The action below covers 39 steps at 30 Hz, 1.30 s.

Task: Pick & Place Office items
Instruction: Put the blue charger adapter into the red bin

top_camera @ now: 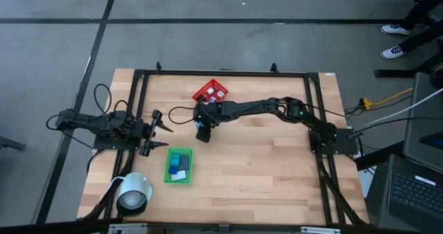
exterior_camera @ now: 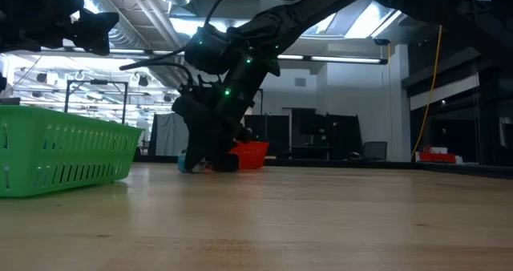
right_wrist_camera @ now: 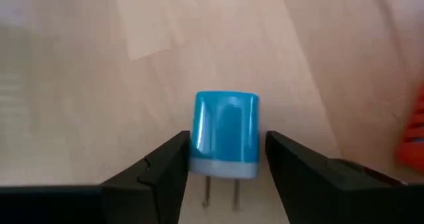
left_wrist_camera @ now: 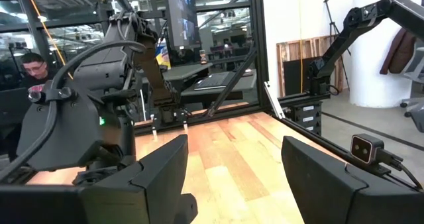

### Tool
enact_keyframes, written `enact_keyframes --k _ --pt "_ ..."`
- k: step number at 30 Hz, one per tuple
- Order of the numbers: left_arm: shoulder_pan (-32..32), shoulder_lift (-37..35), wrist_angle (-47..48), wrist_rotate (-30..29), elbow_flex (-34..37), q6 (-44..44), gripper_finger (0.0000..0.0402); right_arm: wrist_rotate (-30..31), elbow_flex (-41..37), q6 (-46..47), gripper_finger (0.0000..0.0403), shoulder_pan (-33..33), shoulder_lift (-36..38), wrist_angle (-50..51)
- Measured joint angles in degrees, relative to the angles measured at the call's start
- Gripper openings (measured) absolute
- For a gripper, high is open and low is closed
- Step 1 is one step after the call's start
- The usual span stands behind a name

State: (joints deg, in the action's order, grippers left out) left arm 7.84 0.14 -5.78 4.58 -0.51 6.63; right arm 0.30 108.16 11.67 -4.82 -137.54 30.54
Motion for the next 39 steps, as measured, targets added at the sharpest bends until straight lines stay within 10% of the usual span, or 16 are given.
enact_keyframes --k 7,23,33,39 --pt "-0.02 0.0 0.0 0.0 -0.02 0.02 0.0239 0.33 0.01 -0.61 0.0133 0.0 -0.02 -0.17" --pt "-0.02 -0.02 0.0 0.0 -0.02 0.04 0.0239 -6.84 10.06 -2.11 0.0134 2.32 0.0 -2.09" --pt "0.0 0.0 0.0 0.0 -0.02 0.02 0.0239 14.19 21.07 -6.19 0.0134 -0.58 0.2 11.48" --pt "-0.02 -0.01 0.0 -0.01 -0.02 0.01 0.0239 16.84 21.18 -1.68 0.0134 -5.11 0.04 14.98"
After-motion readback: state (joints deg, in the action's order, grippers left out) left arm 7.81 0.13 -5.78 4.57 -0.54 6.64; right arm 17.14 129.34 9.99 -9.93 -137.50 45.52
